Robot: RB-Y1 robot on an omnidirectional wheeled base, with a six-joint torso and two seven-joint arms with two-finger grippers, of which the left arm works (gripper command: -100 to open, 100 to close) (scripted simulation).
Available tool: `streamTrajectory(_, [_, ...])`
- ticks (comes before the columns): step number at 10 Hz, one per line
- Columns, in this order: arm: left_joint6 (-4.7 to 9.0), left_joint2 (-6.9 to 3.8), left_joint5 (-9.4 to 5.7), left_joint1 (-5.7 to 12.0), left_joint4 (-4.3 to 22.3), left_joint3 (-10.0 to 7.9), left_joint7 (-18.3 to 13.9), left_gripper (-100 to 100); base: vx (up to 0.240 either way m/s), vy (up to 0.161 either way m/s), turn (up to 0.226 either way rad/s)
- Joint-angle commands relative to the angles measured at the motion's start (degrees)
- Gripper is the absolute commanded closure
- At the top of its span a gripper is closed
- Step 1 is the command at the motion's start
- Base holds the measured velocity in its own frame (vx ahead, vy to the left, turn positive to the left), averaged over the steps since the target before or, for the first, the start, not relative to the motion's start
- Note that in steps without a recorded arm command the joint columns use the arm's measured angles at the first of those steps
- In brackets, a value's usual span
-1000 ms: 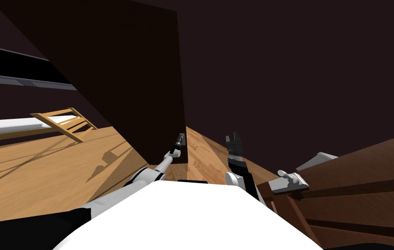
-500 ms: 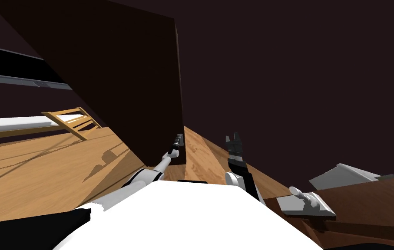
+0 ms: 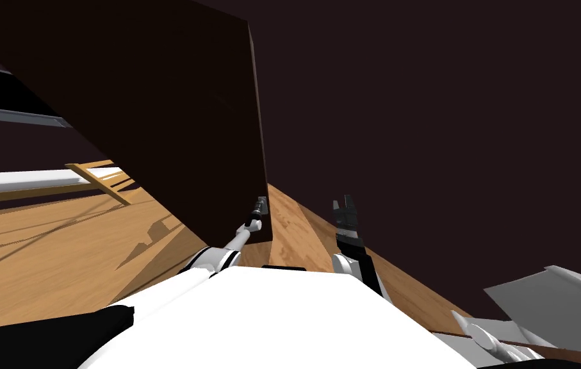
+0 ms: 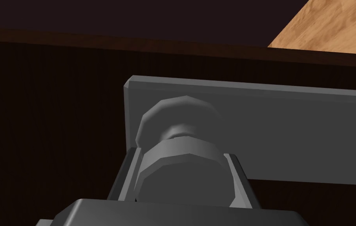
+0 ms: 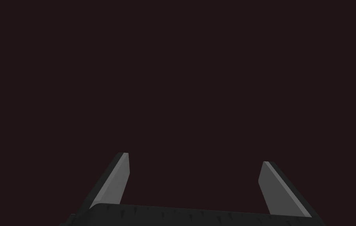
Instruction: Push the door open
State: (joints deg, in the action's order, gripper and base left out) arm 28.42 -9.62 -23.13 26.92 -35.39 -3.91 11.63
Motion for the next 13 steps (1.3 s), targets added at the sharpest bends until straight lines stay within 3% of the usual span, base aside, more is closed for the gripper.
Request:
streamTrajectory(1, [-0.16, -0.18, -0.25, -0.22, -0.45, -1.2, 0.6, 100, 0.156, -0.12, 0.075])
streamTrajectory(4, [-0.08, -0.6, -0.53, -0.16, -0.12, -2.6, 0.94, 100, 0.155, -0.101, 0.057])
streamTrajectory(8, [-0.3, -0.73, -0.53, -0.53, -0.63, -2.54, 0.94, 100, 0.033, -0.006, 0.003])
streamTrajectory(13, [-0.32, -0.69, -0.5, -0.52, -0.7, -2.47, 0.87, 100, 0.173, -0.06, 0.03])
